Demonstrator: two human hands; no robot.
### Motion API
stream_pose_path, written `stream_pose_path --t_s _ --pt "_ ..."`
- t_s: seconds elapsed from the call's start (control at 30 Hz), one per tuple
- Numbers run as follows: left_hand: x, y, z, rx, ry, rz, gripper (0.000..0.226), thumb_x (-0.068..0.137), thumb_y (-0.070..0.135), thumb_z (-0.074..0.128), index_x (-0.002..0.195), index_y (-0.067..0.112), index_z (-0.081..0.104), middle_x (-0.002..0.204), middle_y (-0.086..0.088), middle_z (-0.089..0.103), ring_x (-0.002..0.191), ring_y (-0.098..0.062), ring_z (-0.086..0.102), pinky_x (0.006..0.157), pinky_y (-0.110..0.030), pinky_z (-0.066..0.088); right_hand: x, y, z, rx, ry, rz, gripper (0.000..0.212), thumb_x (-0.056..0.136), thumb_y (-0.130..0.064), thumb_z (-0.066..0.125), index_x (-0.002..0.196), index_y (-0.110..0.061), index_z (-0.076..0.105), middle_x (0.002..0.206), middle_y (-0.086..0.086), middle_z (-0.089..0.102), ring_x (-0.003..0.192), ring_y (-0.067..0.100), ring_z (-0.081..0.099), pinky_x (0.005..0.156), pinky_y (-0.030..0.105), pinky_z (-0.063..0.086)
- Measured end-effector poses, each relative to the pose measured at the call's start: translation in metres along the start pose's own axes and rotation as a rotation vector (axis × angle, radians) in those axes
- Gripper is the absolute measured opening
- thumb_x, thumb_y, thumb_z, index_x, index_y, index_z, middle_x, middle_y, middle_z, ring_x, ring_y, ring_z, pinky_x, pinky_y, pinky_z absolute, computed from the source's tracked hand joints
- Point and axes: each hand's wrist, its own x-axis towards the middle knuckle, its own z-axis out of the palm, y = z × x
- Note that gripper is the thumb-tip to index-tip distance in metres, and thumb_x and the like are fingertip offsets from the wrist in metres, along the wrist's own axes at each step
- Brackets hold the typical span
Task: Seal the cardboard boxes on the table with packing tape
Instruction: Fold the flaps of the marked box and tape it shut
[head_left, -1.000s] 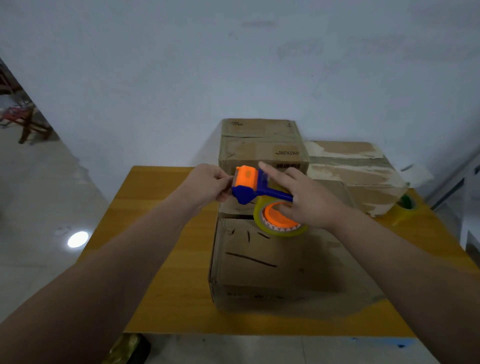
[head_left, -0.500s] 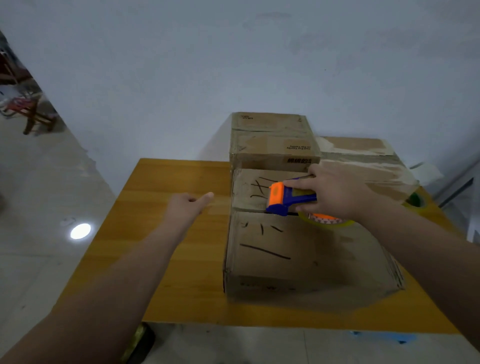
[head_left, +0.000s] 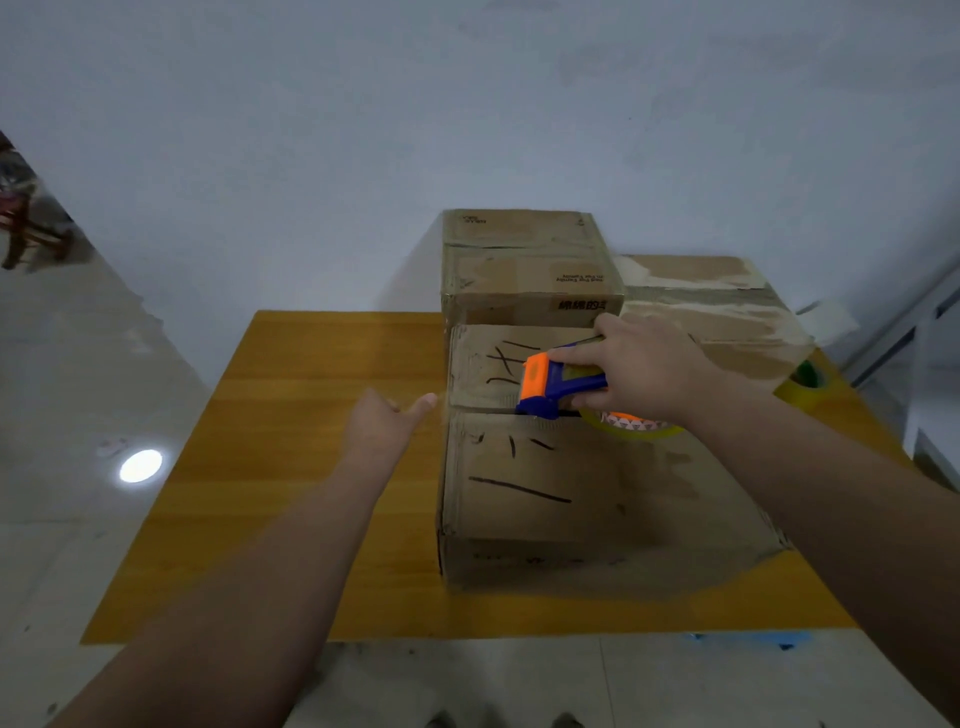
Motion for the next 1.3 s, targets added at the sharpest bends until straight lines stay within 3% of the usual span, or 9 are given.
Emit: stream_pose_path --t_s 0.13,0.17,0.23,0.43,0.57,0.67,0.77,1.13,1.3 --pt "0.002 0.000 0.009 0.008 -0.033 -0.030 0.067 0.083 0.054 0.062 0.100 -0.010 0.057 0.069 -0.016 0.054 0.057 -0.023 0.053 0.064 -0.037 0.048 0.001 -0.002 0.000 0.008 -0.021 0.003 0.066 0.083 -0.068 0.047 0.143 -0.049 0.028 0.112 0.003 0.048 0.093 0.018 0.045 0.071 0.030 0.029" --pt "0.003 -0.002 0.012 0.024 -0.038 -0.017 0.058 0.083 0.056 0.060 0.088 -0.002 0.058 0.060 -0.009 0.046 0.048 -0.017 0.044 0.038 -0.034 0.034 0.002 -0.003 0.000 0.009 -0.022 0.003 0.066 0.083 -0.068 0.048 0.143 -0.049 0.028 0.112 0.003 0.048 0.096 0.019 0.047 0.072 0.030 0.029" --pt "0.004 -0.005 0.016 0.044 -0.050 -0.007 0.048 0.083 0.058 0.057 0.067 0.017 0.039 0.054 0.004 0.029 0.042 -0.010 0.026 0.037 -0.021 0.016 0.002 -0.003 0.001 -0.006 -0.012 0.001 0.066 0.083 -0.068 0.047 0.143 -0.049 0.027 0.112 0.003 0.049 0.097 0.019 0.048 0.072 0.030 0.028" --pt "0.006 -0.002 0.019 -0.098 -0.157 -0.165 0.062 0.085 0.058 0.055 0.109 0.000 0.051 0.070 -0.006 0.050 0.059 -0.017 0.050 0.046 -0.025 0.038 0.001 -0.004 0.001 -0.018 0.005 0.002 0.066 0.083 -0.069 0.046 0.143 -0.049 0.027 0.111 0.003 0.049 0.095 0.019 0.048 0.071 0.029 0.026" --pt "0.006 -0.002 0.019 -0.128 -0.241 -0.226 0.054 0.085 0.059 0.054 0.074 0.007 0.051 0.067 -0.007 0.045 0.053 -0.019 0.039 0.050 -0.027 0.030 0.002 -0.005 0.001 -0.016 0.002 0.002 0.066 0.084 -0.068 0.048 0.143 -0.048 0.028 0.112 0.003 0.048 0.097 0.020 0.048 0.072 0.029 0.026" --pt "0.005 -0.001 0.018 -0.045 -0.281 -0.227 0.065 0.085 0.064 0.048 0.091 0.000 0.060 0.092 -0.016 0.060 0.075 -0.028 0.057 0.060 -0.032 0.041 0.003 -0.004 0.001 -0.007 -0.001 0.000 0.066 0.083 -0.068 0.048 0.143 -0.048 0.028 0.114 0.004 0.049 0.099 0.020 0.048 0.073 0.030 0.027" --pt "0.004 0.001 0.015 0.077 -0.300 -0.227 0.088 0.087 0.067 0.039 0.132 -0.007 0.044 0.133 -0.024 0.049 0.120 -0.038 0.048 0.089 -0.043 0.046 0.003 -0.004 0.001 -0.007 0.000 0.002 0.066 0.083 -0.068 0.048 0.143 -0.048 0.028 0.114 0.004 0.048 0.099 0.021 0.048 0.074 0.031 0.027" --pt "-0.002 0.013 0.009 0.109 -0.235 -0.132 0.091 0.091 0.056 0.046 0.141 -0.014 0.014 0.106 -0.024 0.058 0.099 -0.032 0.057 0.068 -0.035 0.040 0.003 -0.005 0.002 -0.001 0.014 0.006 0.066 0.083 -0.069 0.048 0.142 -0.049 0.029 0.112 0.003 0.049 0.098 0.021 0.048 0.074 0.031 0.027" --pt "0.000 0.007 0.013 0.018 -0.202 -0.135 0.091 0.089 0.055 0.052 0.143 -0.003 0.009 0.136 -0.022 0.042 0.115 -0.032 0.047 0.083 -0.037 0.040 0.002 -0.006 0.002 0.008 0.006 0.019 0.066 0.083 -0.069 0.049 0.143 -0.048 0.029 0.113 0.003 0.049 0.100 0.021 0.047 0.075 0.032 0.026"
